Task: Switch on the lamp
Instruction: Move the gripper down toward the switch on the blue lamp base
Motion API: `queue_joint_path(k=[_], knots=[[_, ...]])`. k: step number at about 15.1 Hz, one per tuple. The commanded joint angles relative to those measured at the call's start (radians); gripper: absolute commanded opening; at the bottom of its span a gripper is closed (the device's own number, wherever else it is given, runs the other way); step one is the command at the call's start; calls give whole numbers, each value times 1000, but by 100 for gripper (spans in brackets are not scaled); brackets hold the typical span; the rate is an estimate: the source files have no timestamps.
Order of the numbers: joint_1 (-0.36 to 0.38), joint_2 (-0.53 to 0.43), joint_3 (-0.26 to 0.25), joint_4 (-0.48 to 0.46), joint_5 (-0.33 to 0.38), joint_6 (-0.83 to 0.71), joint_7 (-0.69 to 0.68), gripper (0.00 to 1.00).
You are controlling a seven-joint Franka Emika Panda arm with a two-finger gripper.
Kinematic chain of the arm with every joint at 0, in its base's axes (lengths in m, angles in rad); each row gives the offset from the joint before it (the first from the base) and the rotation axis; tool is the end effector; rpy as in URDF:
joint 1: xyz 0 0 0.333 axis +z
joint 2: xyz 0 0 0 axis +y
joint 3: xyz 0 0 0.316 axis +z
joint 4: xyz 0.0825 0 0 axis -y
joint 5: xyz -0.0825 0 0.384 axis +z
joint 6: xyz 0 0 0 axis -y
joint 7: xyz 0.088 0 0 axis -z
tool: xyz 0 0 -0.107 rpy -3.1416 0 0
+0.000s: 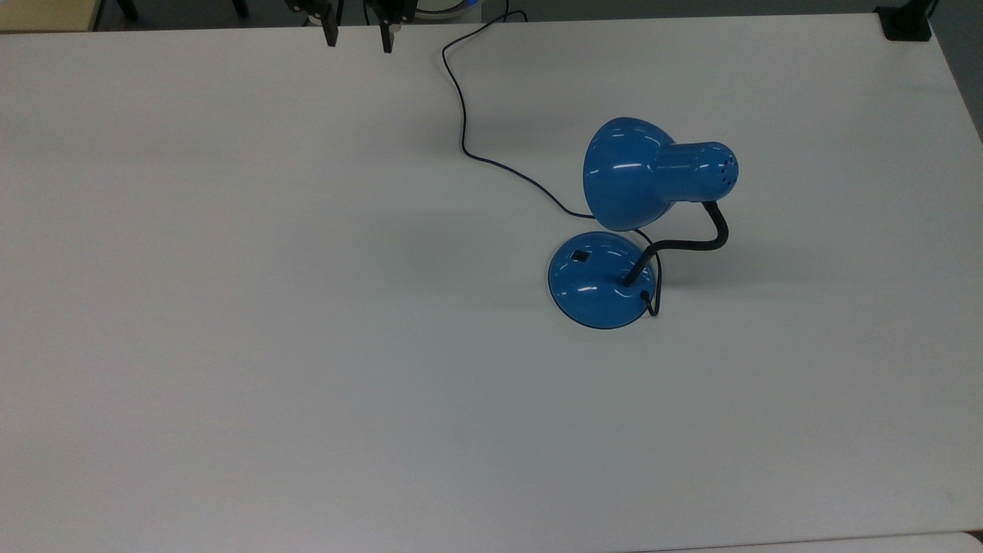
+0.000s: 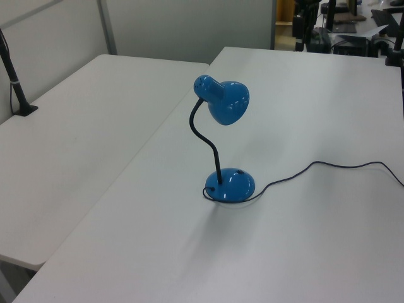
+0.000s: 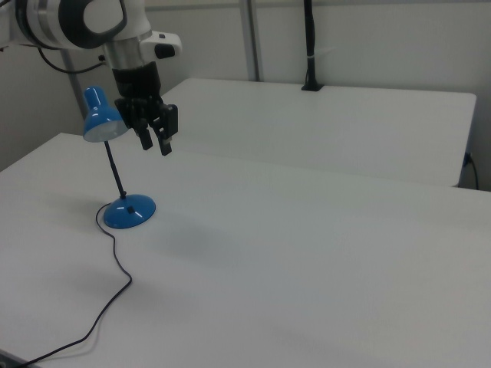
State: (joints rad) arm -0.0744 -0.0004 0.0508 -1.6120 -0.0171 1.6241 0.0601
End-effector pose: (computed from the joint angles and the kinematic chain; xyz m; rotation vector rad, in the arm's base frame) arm 0.5586 -0.0149 0.6099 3.1220 -0.1295 0.0200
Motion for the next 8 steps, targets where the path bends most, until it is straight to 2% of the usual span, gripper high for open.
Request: queue_joint_path(k=[1, 8], knots=[[4, -10, -5, 3, -12, -30, -29, 0], [19, -9, 4, -22, -4, 19, -72, 0]])
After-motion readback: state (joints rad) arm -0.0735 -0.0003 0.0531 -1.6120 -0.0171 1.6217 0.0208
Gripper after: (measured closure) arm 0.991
